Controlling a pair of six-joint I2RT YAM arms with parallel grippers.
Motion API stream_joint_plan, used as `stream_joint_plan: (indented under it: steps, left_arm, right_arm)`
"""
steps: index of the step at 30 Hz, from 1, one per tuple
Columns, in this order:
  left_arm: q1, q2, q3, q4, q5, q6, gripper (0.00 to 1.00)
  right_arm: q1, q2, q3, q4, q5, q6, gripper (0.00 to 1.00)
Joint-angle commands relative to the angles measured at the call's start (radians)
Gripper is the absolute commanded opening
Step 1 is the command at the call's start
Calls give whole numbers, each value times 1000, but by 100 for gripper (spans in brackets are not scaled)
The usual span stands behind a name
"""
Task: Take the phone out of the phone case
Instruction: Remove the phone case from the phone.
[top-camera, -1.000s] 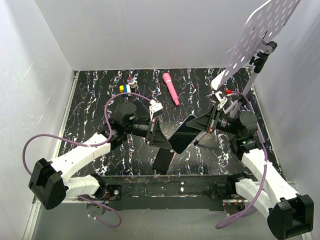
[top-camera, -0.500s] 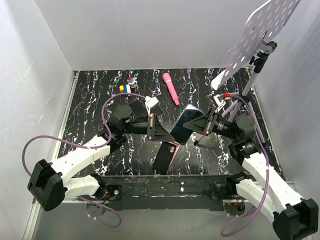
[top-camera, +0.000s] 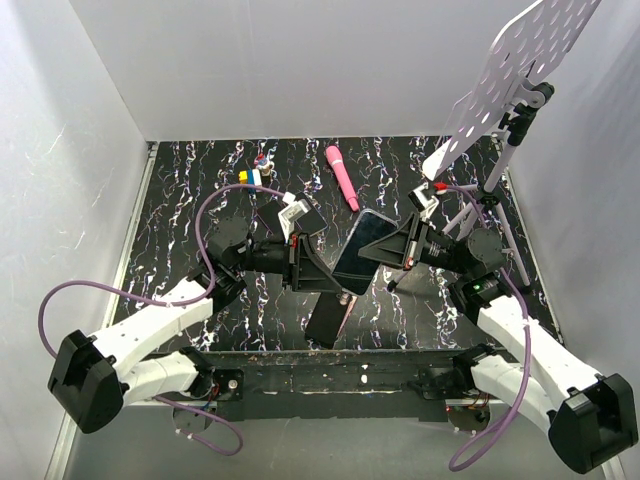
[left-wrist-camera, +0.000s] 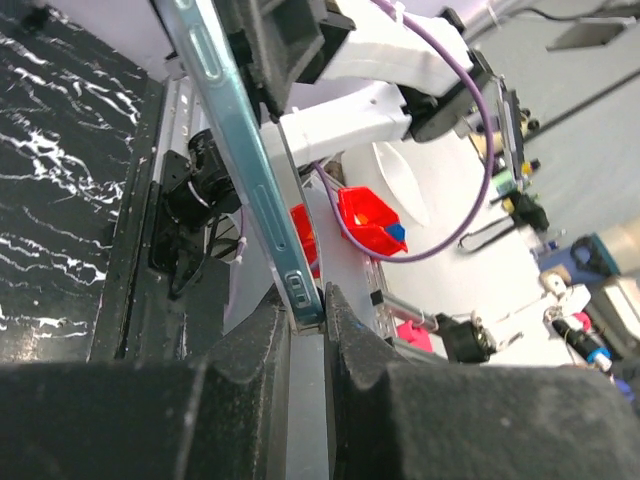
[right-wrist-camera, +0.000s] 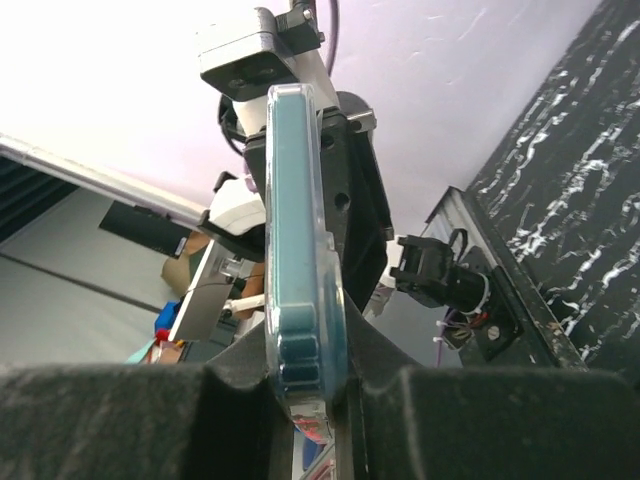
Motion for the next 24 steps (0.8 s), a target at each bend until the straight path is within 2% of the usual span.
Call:
stream_joint_plan:
  steps: [1,4,8,12,15,18,24]
  left_arm:
    - [-11,-5,24,283,186,83,0]
    - [-11,55,-2,562,193,-35,0]
    - [-11,135,10,758,187,-150,0]
    - [-9,202,10,793,183,-192,0]
    - [-7,225,-21,803,172,-202,0]
    - [-4,222,-41,712,167,-138,0]
    - [8,182,16,191,40,227,0]
  right_arm:
    - [53,24,7,142,10,162,1]
    - [111,41,1,219,42,213,1]
    - [188,81,4,326,73,279,1]
    - [228,124,4,472,93,331,1]
    - [246,136,12,518,103,347,1]
    - [264,124,20,508,126,345,1]
    - [277,81,3,486,180,363,1]
